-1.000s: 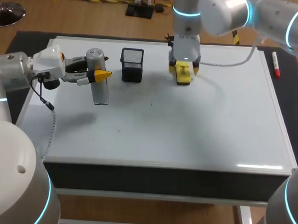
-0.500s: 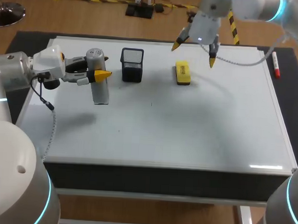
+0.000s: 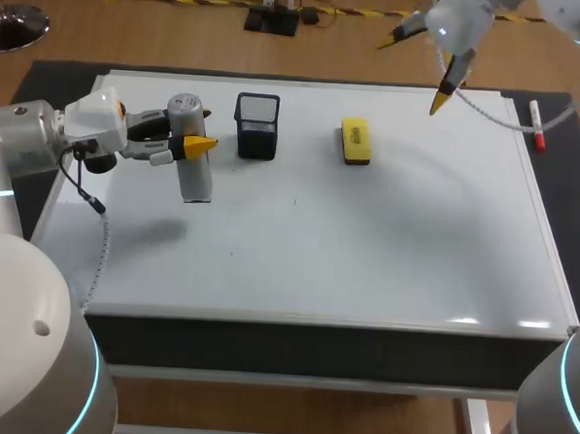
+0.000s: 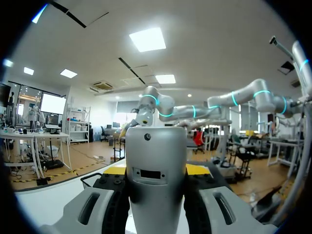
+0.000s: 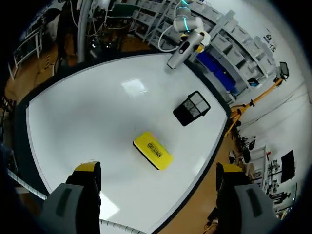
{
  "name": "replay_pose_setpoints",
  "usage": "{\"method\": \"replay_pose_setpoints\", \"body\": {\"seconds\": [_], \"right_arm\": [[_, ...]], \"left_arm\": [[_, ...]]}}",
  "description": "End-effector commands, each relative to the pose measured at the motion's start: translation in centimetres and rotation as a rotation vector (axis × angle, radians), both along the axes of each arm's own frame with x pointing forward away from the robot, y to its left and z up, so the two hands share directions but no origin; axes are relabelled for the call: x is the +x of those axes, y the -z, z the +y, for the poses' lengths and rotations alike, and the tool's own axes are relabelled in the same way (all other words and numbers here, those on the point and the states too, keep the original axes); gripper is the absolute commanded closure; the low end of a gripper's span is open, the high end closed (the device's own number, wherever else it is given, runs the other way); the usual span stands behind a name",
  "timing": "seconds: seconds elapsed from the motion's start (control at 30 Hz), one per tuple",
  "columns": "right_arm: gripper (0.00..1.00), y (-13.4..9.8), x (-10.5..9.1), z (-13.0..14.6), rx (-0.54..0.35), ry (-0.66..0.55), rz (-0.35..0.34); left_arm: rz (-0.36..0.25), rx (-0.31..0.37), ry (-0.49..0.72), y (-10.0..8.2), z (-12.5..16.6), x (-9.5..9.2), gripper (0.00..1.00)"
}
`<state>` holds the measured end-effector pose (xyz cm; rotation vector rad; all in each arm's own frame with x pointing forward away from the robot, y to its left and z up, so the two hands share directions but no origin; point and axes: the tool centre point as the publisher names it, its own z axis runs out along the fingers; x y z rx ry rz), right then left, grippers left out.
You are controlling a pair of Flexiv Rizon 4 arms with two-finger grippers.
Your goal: Pick up the inspection probe, press it on each red-marked spot on the whiteboard one by one, put down the probe, pick up the eraser, and wipe off all the red marks.
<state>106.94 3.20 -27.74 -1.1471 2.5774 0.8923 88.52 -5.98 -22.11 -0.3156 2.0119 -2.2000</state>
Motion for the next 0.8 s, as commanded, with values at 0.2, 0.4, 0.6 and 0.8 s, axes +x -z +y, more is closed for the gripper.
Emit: {"method": "replay_pose_setpoints", "body": {"seconds": [0.2, 0.4, 0.6, 0.8], "right_arm": [[0.0, -2.9, -0.9, -3.2, 0.128, 0.283, 0.031], [0.0, -3.6, -1.3, -3.5, 0.139, 0.246, 0.001], [0.0, -3.6, -1.3, -3.5, 0.139, 0.246, 0.001], [0.0, -3.6, -1.3, -3.5, 0.139, 0.246, 0.001]], "left_arm": [[0.0, -0.001, 0.004, 0.0, 0.0, 0.1, 1.0], [0.0, -0.001, 0.004, 0.0, 0.0, 0.1, 1.0], [-0.012, 0.01, 0.015, -1.1, -0.2, 1.0, 1.0], [-0.044, 0.046, 0.049, -4.2, -1.0, 3.4, 1.0]]}}
